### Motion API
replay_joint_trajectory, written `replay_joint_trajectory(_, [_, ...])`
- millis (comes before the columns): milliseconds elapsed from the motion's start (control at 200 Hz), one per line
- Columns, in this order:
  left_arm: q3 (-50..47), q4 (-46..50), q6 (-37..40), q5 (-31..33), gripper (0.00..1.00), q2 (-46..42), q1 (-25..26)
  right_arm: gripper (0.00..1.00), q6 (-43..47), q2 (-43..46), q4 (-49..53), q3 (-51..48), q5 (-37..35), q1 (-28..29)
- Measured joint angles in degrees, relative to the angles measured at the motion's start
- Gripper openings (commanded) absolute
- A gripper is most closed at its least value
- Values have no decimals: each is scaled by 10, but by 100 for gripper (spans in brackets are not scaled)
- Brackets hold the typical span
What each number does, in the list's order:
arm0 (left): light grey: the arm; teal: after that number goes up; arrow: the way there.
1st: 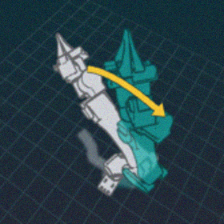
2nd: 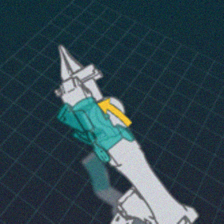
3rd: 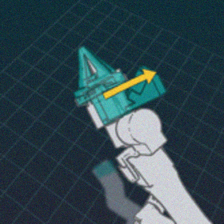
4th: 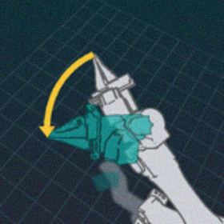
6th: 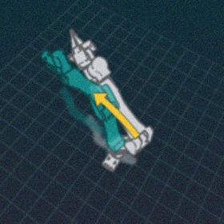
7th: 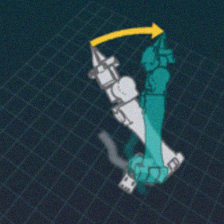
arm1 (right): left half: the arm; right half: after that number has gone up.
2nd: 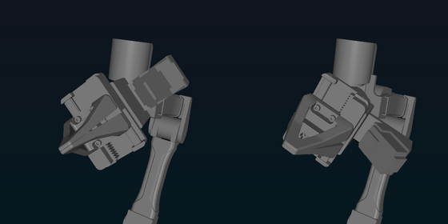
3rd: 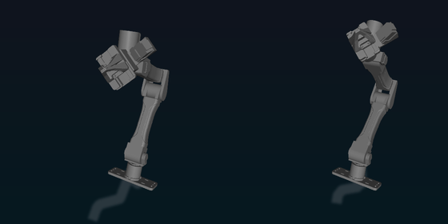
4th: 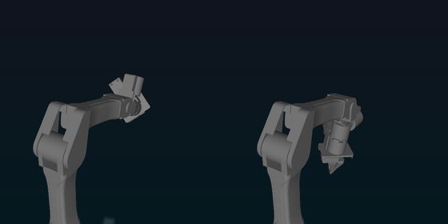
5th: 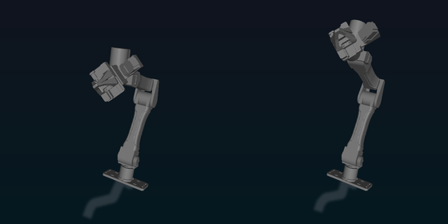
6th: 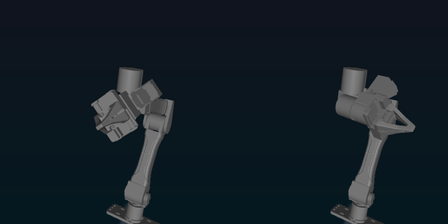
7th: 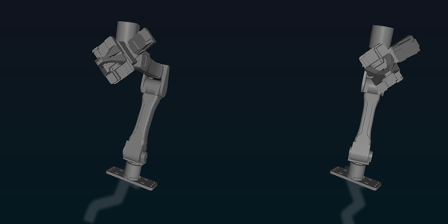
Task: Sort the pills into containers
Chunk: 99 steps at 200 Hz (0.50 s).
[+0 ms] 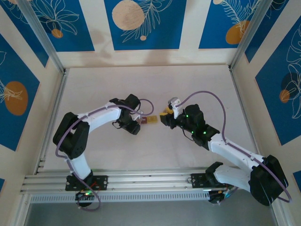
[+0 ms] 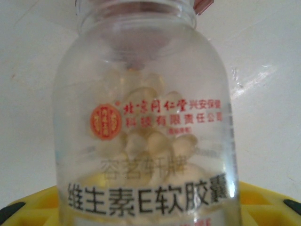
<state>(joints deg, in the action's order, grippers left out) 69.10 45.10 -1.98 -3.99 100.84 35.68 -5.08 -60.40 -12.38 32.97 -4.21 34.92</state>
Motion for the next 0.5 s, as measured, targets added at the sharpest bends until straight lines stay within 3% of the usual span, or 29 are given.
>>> replay_joint_trajectory(305, [1,7,6,0,0,2,-1,0,0,0,0,0,1,0])
replay_joint_trajectory(495, [-26,-37,4,0,0,-32,-5,0,0,0,0,0,1,0])
